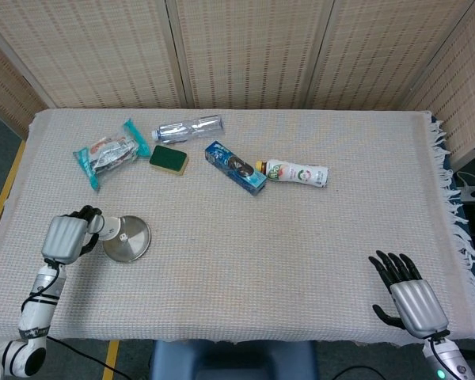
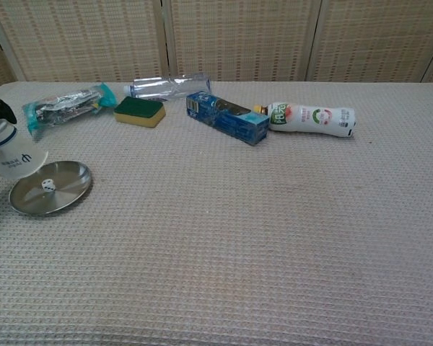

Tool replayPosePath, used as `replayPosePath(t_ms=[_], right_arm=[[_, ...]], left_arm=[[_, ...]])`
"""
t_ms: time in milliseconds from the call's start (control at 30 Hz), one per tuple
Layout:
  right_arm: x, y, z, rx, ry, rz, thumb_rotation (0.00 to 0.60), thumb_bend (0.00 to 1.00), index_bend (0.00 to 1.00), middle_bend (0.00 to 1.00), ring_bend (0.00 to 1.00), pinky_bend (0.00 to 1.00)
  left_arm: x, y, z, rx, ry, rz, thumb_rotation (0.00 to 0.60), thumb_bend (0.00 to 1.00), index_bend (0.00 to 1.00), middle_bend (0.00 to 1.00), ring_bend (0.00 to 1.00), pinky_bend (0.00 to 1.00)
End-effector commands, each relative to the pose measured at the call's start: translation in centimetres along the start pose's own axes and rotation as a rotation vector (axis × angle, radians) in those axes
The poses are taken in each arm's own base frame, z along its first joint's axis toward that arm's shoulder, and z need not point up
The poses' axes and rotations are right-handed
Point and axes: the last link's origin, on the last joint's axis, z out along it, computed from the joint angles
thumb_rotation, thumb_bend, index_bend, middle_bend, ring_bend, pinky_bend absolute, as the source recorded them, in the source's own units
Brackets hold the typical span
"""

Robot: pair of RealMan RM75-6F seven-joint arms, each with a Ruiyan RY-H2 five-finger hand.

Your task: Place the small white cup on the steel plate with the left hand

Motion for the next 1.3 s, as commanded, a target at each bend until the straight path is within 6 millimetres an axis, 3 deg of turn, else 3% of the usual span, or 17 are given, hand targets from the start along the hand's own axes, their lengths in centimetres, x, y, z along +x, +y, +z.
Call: replayPosePath(t_ms=[33, 233, 400, 767, 933, 1167, 1300], right_arm=[[0.0, 0.0, -0.1, 0.003, 0.002, 0.002, 0.527, 0.19, 0.0, 0.0, 0.0, 0.0], [0.3, 0.1, -0.2, 0.003, 0.011, 0.006, 0.527, 0.19, 0.0, 0.0, 0.0, 0.0], [0.4, 0.2, -0.3, 0.005, 0.014, 0.009, 0.527, 0.19, 0.0, 0.0, 0.0, 0.0], [0.3, 0.2, -0.3, 0.006, 0.013, 0.007, 0.526, 0.19, 0.0, 0.0, 0.0, 0.0], [0.2, 0.1, -0.2, 0.007, 0.009, 0.005, 0.526, 0.19, 0.0, 0.0, 0.0, 0.0], [0.3, 0.2, -0.3, 0.005, 0.013, 0.004, 0.526, 0.19, 0.0, 0.0, 0.0, 0.0], [0.3, 0.2, -0.4, 0.005, 0.014, 0.006, 0.526, 0.19, 0.0, 0.0, 0.0, 0.0]], left_arm=[[0.5, 1.3, -0.7, -0.069, -0.016, 0.018, 0.6, 0.42, 0.47, 0.59, 0.52, 0.7], [-0.7, 3.1, 0.1, -0.099, -0.054, 0.059, 0.6, 0.42, 0.46, 0.6, 0.53, 0.7], [-1.6, 3.4, 0.6, -0.095, -0.074, 0.127, 0.6, 0.42, 0.46, 0.6, 0.53, 0.7], [-2.3, 1.3, 1.2, 0.015, -0.077, 0.253, 0.6, 0.42, 0.49, 0.64, 0.56, 0.71], [-2.1, 1.3, 0.9, 0.017, -0.077, 0.213, 0.6, 0.43, 0.49, 0.66, 0.57, 0.73], [-2.2, 2.8, -0.2, -0.07, -0.205, 0.017, 0.6, 0.43, 0.5, 0.68, 0.58, 0.74], [-1.8, 2.7, 0.0, -0.08, -0.185, 0.018, 0.6, 0.43, 0.5, 0.68, 0.58, 0.74]])
